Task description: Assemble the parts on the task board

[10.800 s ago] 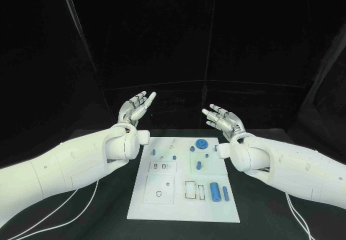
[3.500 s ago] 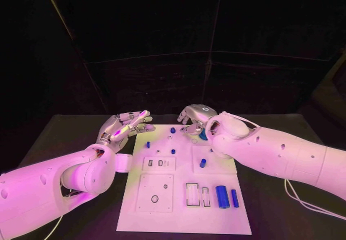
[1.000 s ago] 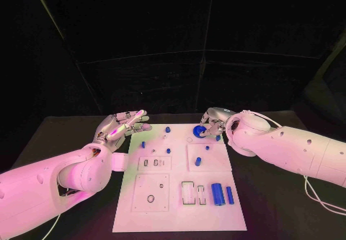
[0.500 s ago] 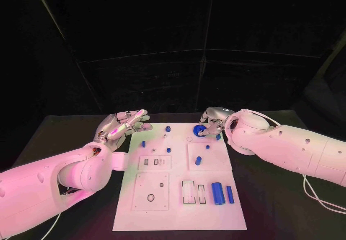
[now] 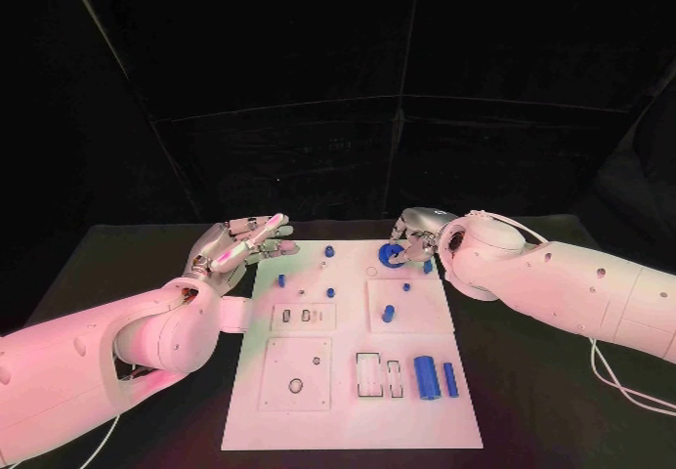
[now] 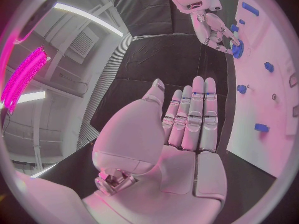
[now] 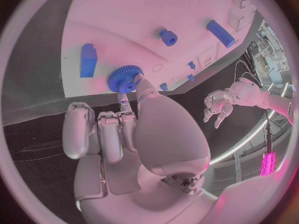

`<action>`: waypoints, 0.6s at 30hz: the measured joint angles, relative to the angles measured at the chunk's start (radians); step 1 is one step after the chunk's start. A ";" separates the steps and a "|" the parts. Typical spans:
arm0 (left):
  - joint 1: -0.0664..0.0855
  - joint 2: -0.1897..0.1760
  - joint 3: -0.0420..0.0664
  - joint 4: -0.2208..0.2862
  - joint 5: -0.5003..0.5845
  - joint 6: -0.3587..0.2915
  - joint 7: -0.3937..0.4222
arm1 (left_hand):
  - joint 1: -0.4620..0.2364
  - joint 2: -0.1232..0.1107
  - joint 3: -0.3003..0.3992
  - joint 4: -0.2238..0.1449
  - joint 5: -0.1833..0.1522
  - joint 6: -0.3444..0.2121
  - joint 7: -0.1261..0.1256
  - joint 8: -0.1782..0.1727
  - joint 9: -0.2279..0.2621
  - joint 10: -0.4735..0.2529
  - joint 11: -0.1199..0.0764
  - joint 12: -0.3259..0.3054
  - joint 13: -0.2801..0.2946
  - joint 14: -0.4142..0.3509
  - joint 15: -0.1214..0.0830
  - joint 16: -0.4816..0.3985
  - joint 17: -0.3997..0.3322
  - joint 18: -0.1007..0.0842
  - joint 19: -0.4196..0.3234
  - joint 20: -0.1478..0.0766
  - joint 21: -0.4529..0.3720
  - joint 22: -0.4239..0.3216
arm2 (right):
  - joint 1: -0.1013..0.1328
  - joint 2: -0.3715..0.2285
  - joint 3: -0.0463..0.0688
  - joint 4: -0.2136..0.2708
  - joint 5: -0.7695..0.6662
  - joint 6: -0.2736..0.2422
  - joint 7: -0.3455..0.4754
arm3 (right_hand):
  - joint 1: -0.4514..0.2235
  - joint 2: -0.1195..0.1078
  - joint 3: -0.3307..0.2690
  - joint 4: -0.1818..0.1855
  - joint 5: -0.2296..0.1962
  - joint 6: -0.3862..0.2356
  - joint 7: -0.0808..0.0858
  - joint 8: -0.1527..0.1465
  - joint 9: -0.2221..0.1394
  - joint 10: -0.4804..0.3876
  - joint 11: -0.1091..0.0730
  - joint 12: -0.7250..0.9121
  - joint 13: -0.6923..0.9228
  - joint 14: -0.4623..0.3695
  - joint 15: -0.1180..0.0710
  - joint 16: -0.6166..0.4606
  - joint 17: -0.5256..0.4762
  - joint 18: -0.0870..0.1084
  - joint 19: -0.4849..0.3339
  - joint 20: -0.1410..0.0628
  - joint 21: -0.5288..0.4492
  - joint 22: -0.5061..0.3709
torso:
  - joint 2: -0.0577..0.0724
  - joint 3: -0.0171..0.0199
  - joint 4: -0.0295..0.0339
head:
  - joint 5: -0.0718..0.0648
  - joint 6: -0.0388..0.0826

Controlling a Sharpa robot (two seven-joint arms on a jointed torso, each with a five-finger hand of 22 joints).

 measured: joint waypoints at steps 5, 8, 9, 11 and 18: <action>0.000 0.000 0.000 0.000 0.000 0.000 -0.002 | 0.000 0.000 0.000 0.000 0.000 0.000 0.000 0.000 0.000 0.000 0.000 0.000 0.000 0.000 0.000 0.000 0.000 0.000 0.000 0.000 0.000 0.000 | -0.003 -0.001 -0.002 0.017 -0.020 -0.019 0.000 | 0.010 0.010 0.039 -0.020 -0.028 0.007 0.007 0.001 0.000 0.000 -0.007 0.008 0.000 0.000 -0.011 0.000 0.000 0.000 0.007 -0.007 0.005 0.014 | 0.000 0.0001 0.0000 | 0.001 0.001; 0.000 0.000 0.000 0.000 0.000 0.001 -0.002 | 0.000 0.000 0.000 0.000 0.000 0.000 0.000 0.000 -0.001 0.000 0.000 0.000 0.000 0.000 0.000 0.000 0.000 0.000 0.000 0.000 0.000 0.000 | -0.007 -0.003 -0.005 0.040 -0.034 -0.037 0.000 | 0.010 0.010 0.051 -0.023 -0.025 0.007 0.007 0.001 0.000 0.004 -0.011 0.013 0.000 0.000 -0.011 0.000 0.000 0.000 0.011 -0.011 0.011 0.021 | 0.000 0.0001 0.0000 | 0.001 0.001; 0.000 0.000 0.000 0.000 0.000 0.001 -0.002 | 0.000 0.000 0.000 0.000 0.000 0.000 0.000 0.000 -0.001 0.000 0.000 0.000 0.000 0.000 0.000 0.000 0.000 0.000 0.000 0.000 0.000 0.000 | -0.008 -0.005 -0.005 0.050 -0.039 -0.044 -0.001 | 0.010 0.010 0.054 -0.021 -0.018 0.007 0.007 0.001 0.000 0.004 -0.011 0.013 0.000 0.000 -0.011 0.000 0.000 0.000 0.011 -0.011 0.012 0.024 | 0.000 0.0003 0.0004 | 0.001 0.001; 0.000 0.000 0.000 0.000 0.000 0.001 -0.003 | 0.000 0.000 0.000 0.000 0.000 0.000 0.000 0.000 -0.001 0.000 0.000 0.000 0.000 0.000 0.000 0.000 0.000 0.000 0.000 0.000 0.000 0.000 | -0.008 -0.006 -0.006 0.077 -0.049 -0.063 -0.001 | 0.010 0.010 0.057 -0.019 -0.016 0.007 0.007 0.001 0.000 0.004 -0.011 0.013 0.000 0.000 -0.011 0.000 0.000 0.000 0.011 -0.011 0.012 0.029 | 0.000 0.0005 0.0011 | 0.002 0.002; 0.000 0.000 0.000 0.000 0.000 0.002 -0.003 | 0.000 0.000 0.003 -0.003 0.000 0.000 0.000 0.000 -0.001 0.000 0.000 0.000 0.000 0.000 0.000 0.000 0.001 0.000 0.000 0.000 -0.004 0.000 | -0.008 0.000 -0.005 0.144 -0.078 -0.131 -0.009 | -0.015 -0.002 0.062 -0.016 -0.011 0.011 0.008 0.000 0.000 0.004 -0.011 0.017 0.000 0.000 -0.011 0.000 0.000 -0.016 0.014 -0.014 0.016 0.036 | 0.000 -0.0006 0.0000 | 0.006 0.006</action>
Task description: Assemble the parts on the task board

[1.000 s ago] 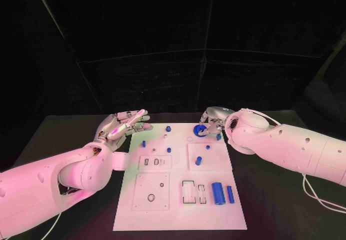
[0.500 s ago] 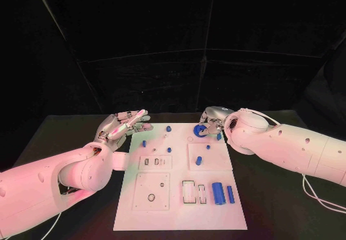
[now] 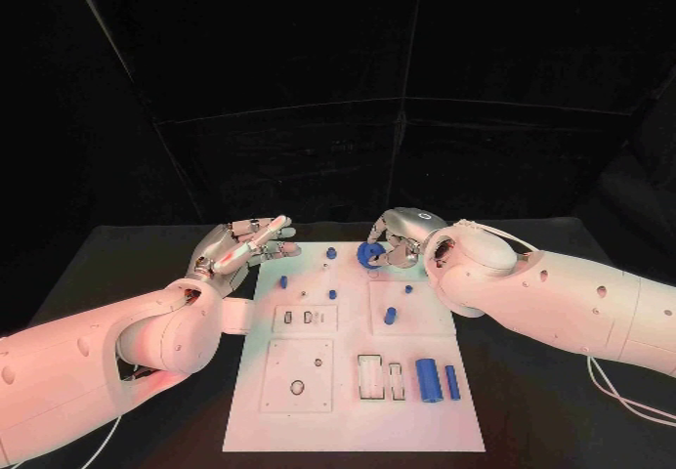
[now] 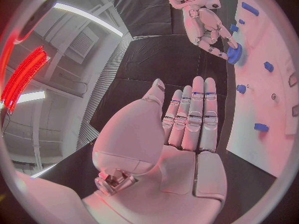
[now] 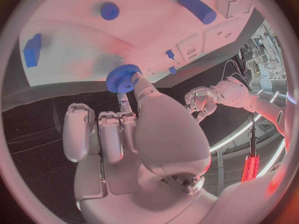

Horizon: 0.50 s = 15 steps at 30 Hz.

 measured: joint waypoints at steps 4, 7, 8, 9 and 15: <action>0.000 0.000 0.000 0.001 0.000 0.000 0.000 | 0.000 0.000 0.000 0.000 0.000 0.000 0.000 0.000 0.000 0.000 0.000 0.000 0.000 0.000 0.000 0.000 0.000 0.000 0.000 0.000 0.000 0.000 | 0.000 0.018 0.000 0.012 -0.011 -0.029 -0.005 | -0.003 0.001 0.002 -0.002 0.002 0.005 0.001 -0.006 0.000 0.000 0.000 0.000 0.000 0.000 0.000 0.000 0.000 0.000 0.000 0.000 0.000 0.000 | 0.000 -0.0006 0.0000 | 0.002 0.000; 0.000 0.000 0.000 0.002 0.000 0.001 0.000 | 0.005 0.005 0.000 0.000 0.000 0.000 0.000 0.000 0.000 0.000 0.000 0.000 0.000 0.000 0.000 0.000 0.000 0.000 0.000 0.000 0.000 -0.001 | 0.000 0.039 0.000 0.018 -0.017 -0.043 -0.008 | -0.003 0.001 0.010 -0.002 0.003 0.006 0.001 -0.010 0.000 -0.004 -0.004 0.000 0.000 0.000 0.000 0.000 0.001 0.000 0.000 0.000 0.000 0.004 | 0.000 -0.0006 0.0001 | 0.007 -0.004; 0.000 -0.001 0.000 0.002 0.000 0.001 0.000 | 0.005 0.005 0.000 0.000 0.000 0.000 0.000 0.000 0.000 0.000 0.000 0.000 0.000 0.000 0.000 0.000 0.000 0.000 0.000 0.000 0.000 -0.001 | 0.000 0.046 0.000 0.018 -0.018 -0.047 -0.009 | -0.003 0.001 0.011 -0.003 0.005 0.007 0.001 -0.011 0.000 -0.004 -0.004 0.000 0.000 0.000 0.000 0.000 0.001 0.000 0.000 0.000 0.000 0.005 | 0.000 -0.0007 0.0004 | 0.009 -0.005; 0.000 -0.001 0.000 0.002 0.000 0.001 0.000 | 0.005 0.005 0.000 0.000 0.000 0.000 0.000 0.000 0.000 0.000 0.000 0.000 0.000 0.000 0.000 0.000 0.000 0.000 0.000 0.000 0.000 -0.001 | 0.000 0.053 0.000 0.018 -0.020 -0.050 -0.010 | -0.003 0.001 0.011 -0.003 0.007 0.007 0.001 -0.012 0.000 -0.004 -0.004 0.000 0.000 0.000 0.000 0.000 0.001 0.000 0.002 -0.002 0.000 0.006 | 0.000 -0.0009 0.0006 | 0.010 -0.006; 0.000 -0.002 0.000 0.006 0.000 0.001 0.000 | 0.005 0.005 0.000 0.000 0.000 0.000 0.000 0.000 0.000 0.000 0.000 0.000 0.000 0.000 0.000 0.000 0.000 0.000 0.000 0.000 0.000 -0.001 | -0.001 0.119 -0.001 -0.019 -0.028 -0.060 -0.012 | -0.003 0.001 0.013 -0.004 0.007 0.007 0.001 -0.016 0.000 -0.004 -0.004 0.000 0.000 0.000 0.000 0.000 0.001 0.000 0.004 -0.004 0.000 0.007 | 0.000 -0.0012 0.0012 | 0.016 -0.008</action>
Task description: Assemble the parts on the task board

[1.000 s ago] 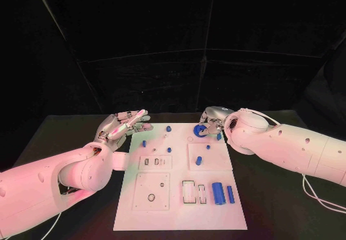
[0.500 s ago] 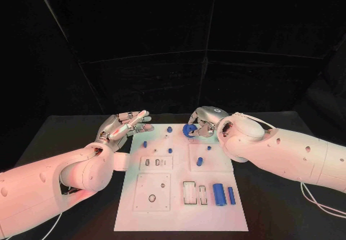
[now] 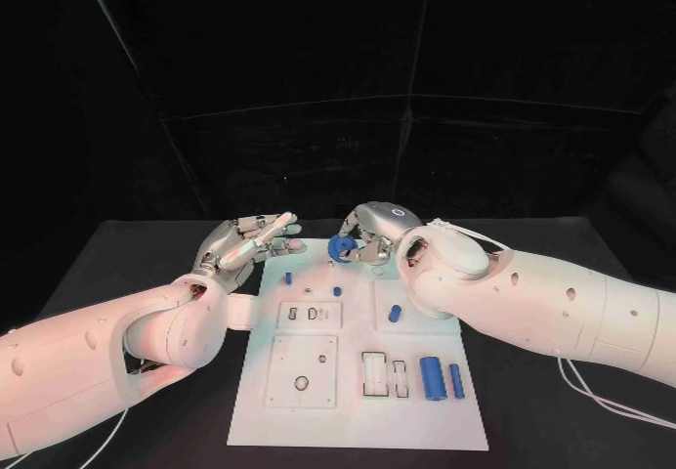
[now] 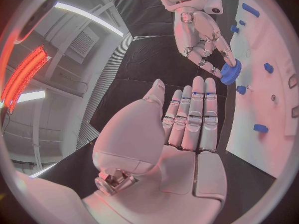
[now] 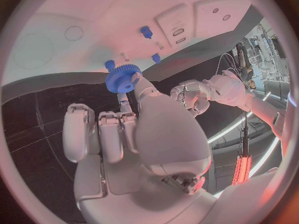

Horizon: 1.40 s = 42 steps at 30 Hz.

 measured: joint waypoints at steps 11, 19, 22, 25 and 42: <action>0.000 0.002 0.000 0.001 0.000 0.000 0.000 | 0.000 0.000 -0.003 -0.003 0.000 0.000 0.000 0.000 0.000 0.000 0.000 -0.004 0.000 0.000 0.000 0.000 0.000 0.000 0.000 0.000 0.000 0.000 | -0.019 0.083 -0.001 -0.089 -0.005 0.007 0.003 | 0.000 0.000 0.004 -0.004 0.000 0.000 0.000 -0.003 0.000 0.000 0.000 0.000 0.000 0.000 0.000 0.000 0.000 0.000 0.000 0.000 0.001 0.001 | 0.001 0.0012 0.0002 | 0.006 -0.003; 0.000 0.004 0.000 0.001 0.000 0.000 0.000 | 0.000 0.000 -0.003 -0.003 0.000 0.000 0.000 0.000 0.000 0.000 0.000 -0.004 0.000 0.000 0.000 0.000 0.001 0.000 0.000 0.000 0.000 0.000 | -0.022 0.112 -0.002 -0.121 -0.006 0.025 0.009 | -0.009 -0.010 0.006 -0.007 0.000 0.001 0.000 -0.002 0.000 0.000 0.000 0.000 0.000 0.000 0.000 0.000 0.000 0.000 0.000 0.000 0.004 0.003 | 0.001 0.0023 -0.0016 | 0.007 -0.006; 0.000 0.004 0.000 0.001 0.000 0.000 0.000 | 0.000 0.000 -0.003 -0.003 0.000 0.000 0.000 0.000 0.000 0.000 0.000 -0.004 0.000 0.000 0.000 0.000 0.001 0.000 0.000 0.000 0.000 0.000 | -0.023 0.117 -0.002 -0.129 -0.006 0.033 0.011 | -0.009 -0.010 0.010 -0.008 0.000 0.001 0.000 -0.002 0.000 0.000 0.000 0.000 0.000 0.000 0.000 0.000 0.000 0.000 0.000 0.000 0.004 0.003 | 0.001 0.0025 -0.0017 | 0.006 -0.008; 0.000 0.005 0.000 0.001 0.000 0.000 0.000 | 0.000 0.000 -0.003 -0.003 0.000 0.000 0.000 0.000 0.000 0.000 0.000 -0.004 0.000 0.000 0.000 0.000 0.001 0.000 0.000 0.000 0.000 -0.001 | -0.023 0.120 -0.002 -0.135 -0.007 0.043 0.012 | -0.009 -0.010 0.012 -0.007 0.000 0.001 0.000 -0.002 0.000 0.000 0.000 0.000 0.000 0.000 0.000 0.000 0.000 0.000 0.000 0.000 0.004 0.003 | 0.001 0.0028 -0.0019 | 0.006 -0.009; 0.000 0.006 0.000 0.001 0.000 0.001 0.000 | 0.000 0.000 0.000 -0.006 0.000 0.000 0.000 0.000 0.000 0.000 0.000 -0.004 0.000 0.000 0.000 0.000 0.001 0.000 0.000 0.000 0.000 -0.001 | -0.023 0.132 -0.010 -0.160 -0.008 0.088 0.013 | -0.030 -0.031 0.023 -0.010 -0.003 0.018 -0.010 -0.031 -0.002 0.000 0.000 -0.010 0.000 0.000 0.000 0.000 0.000 0.000 0.003 0.004 0.004 0.005 | 0.001 0.0025 -0.0029 | 0.010 -0.015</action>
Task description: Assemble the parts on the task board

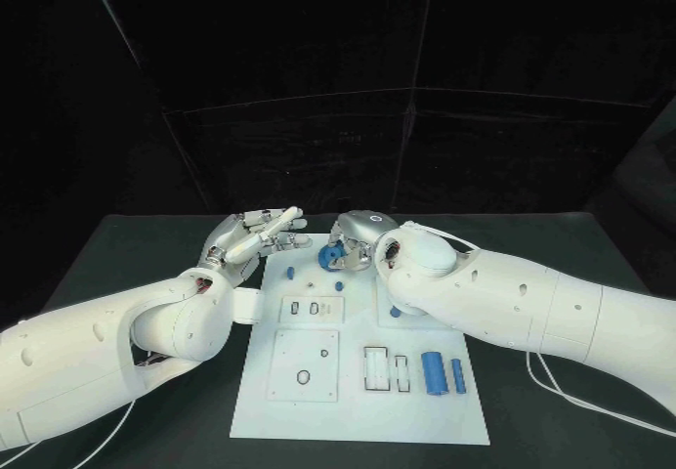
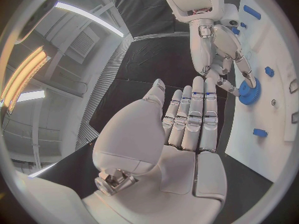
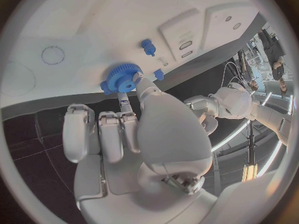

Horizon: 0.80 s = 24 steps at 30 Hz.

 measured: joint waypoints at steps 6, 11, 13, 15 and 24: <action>0.000 0.000 0.000 0.000 0.000 0.000 0.000 | 0.000 0.000 0.000 0.000 0.000 0.000 0.000 0.000 0.000 0.000 0.000 0.000 0.000 0.000 0.000 0.000 0.001 0.000 0.000 0.000 0.000 0.000 | 0.000 0.004 -0.003 -0.006 0.000 0.010 -0.001 | -0.012 -0.012 0.008 -0.005 0.000 -0.032 0.006 -0.026 0.002 0.003 0.011 -0.008 0.000 0.000 0.000 0.000 0.000 0.000 0.003 0.004 0.000 0.000 | 0.000 -0.0003 0.0011 | 0.000 0.000; 0.000 0.000 0.000 -0.001 0.000 0.001 -0.001 | 0.000 0.000 0.000 0.000 0.000 0.000 0.000 0.000 0.000 0.000 0.000 0.000 0.000 0.000 0.000 0.000 0.001 0.000 0.000 0.000 0.000 0.000 | 0.000 0.006 -0.003 -0.009 0.000 0.021 -0.001 | -0.043 -0.029 0.005 0.001 0.003 -0.046 0.012 -0.042 0.003 0.000 0.015 -0.012 0.000 0.000 0.008 0.000 0.000 0.000 0.003 0.011 0.000 0.000 | 0.000 -0.0004 0.0012 | 0.000 -0.001; 0.000 0.000 0.000 -0.001 0.000 0.001 -0.001 | 0.000 0.000 0.000 0.000 0.000 0.000 0.000 0.000 0.000 0.000 0.000 0.000 0.000 0.000 0.000 0.000 0.001 0.000 0.000 0.000 0.000 0.000 | 0.000 0.006 -0.003 -0.009 0.000 0.023 -0.001 | -0.060 -0.033 -0.003 0.008 0.004 -0.056 0.013 -0.052 0.003 0.002 0.017 -0.012 0.000 0.000 0.008 0.000 0.000 0.000 0.000 0.014 0.000 0.000 | 0.000 -0.0004 0.0012 | 0.000 -0.001; 0.000 0.000 0.000 -0.001 0.000 0.002 -0.001 | 0.000 0.000 0.000 0.000 0.000 0.000 0.000 0.000 0.000 0.000 0.000 0.000 0.000 0.000 0.000 0.000 0.001 0.000 0.000 0.000 0.000 0.000 | 0.000 0.006 -0.003 -0.010 0.000 0.026 -0.001 | -0.079 -0.035 -0.012 0.018 0.004 -0.071 0.017 -0.067 0.002 0.000 0.022 -0.016 0.000 -0.002 0.013 0.000 0.000 0.000 0.002 0.017 0.000 0.000 | 0.000 -0.0004 0.0012 | 0.000 -0.001; 0.000 0.000 0.000 -0.001 0.000 0.002 -0.001 | 0.000 0.000 0.000 0.000 0.000 0.000 0.000 -0.004 0.000 0.000 0.000 0.000 0.000 0.000 0.000 -0.005 0.001 0.000 0.000 0.000 0.000 -0.001 | 0.000 0.005 -0.003 -0.012 0.008 0.041 -0.001 | -0.237 -0.001 -0.073 0.144 0.054 -0.079 0.021 -0.083 0.005 0.000 0.029 -0.019 0.000 0.000 0.022 0.000 0.000 0.000 0.004 0.025 0.000 0.003 | -0.001 -0.0003 0.0012 | 0.000 0.001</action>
